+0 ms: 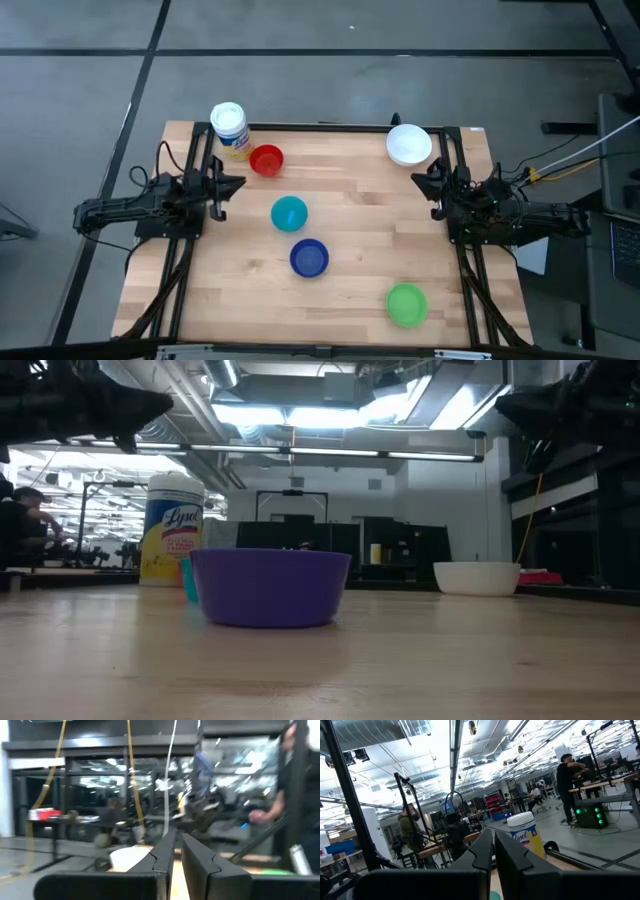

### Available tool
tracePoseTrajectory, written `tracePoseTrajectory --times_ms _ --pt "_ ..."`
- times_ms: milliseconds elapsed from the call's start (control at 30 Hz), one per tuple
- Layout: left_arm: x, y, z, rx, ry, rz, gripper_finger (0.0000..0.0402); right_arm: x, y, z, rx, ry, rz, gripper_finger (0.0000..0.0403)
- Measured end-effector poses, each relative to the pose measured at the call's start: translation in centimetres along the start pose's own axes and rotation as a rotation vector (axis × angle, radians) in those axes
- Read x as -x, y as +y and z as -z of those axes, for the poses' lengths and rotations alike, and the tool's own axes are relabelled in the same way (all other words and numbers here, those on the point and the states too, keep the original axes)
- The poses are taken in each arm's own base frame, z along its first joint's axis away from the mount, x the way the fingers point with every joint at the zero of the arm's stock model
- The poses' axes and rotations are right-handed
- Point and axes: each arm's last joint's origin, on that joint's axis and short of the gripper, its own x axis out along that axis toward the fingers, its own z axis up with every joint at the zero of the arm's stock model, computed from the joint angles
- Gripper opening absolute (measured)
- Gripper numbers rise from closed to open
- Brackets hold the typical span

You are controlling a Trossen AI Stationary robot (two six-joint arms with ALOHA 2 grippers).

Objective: Nest bowls inside each other
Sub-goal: Stack the green bowl on the white bowl

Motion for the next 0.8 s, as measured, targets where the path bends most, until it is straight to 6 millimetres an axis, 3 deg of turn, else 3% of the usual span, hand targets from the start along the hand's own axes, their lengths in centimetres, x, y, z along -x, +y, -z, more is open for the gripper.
tracePoseTrajectory --times_ms 267,433,533,800 --pt "0.0 0.0 -0.9 0.250 -0.095 0.007 0.0031 0.0 0.1 -0.4 -0.103 -0.046 -0.017 0.0022" --pt "0.2 0.2 -2.0 0.406 -0.229 -0.051 0.0031 0.1 -0.3 -1.0 -0.122 -0.153 0.154 0.0022" --pt "0.4 0.2 -2.5 0.417 -0.283 -0.033 0.0031 0.2 -0.5 -1.0 -0.143 -0.182 0.233 0.0022" --pt "0.4 0.3 -2.7 0.457 -0.308 -0.069 0.0031 0.1 -0.5 -0.9 -0.186 -0.171 0.208 0.0022"
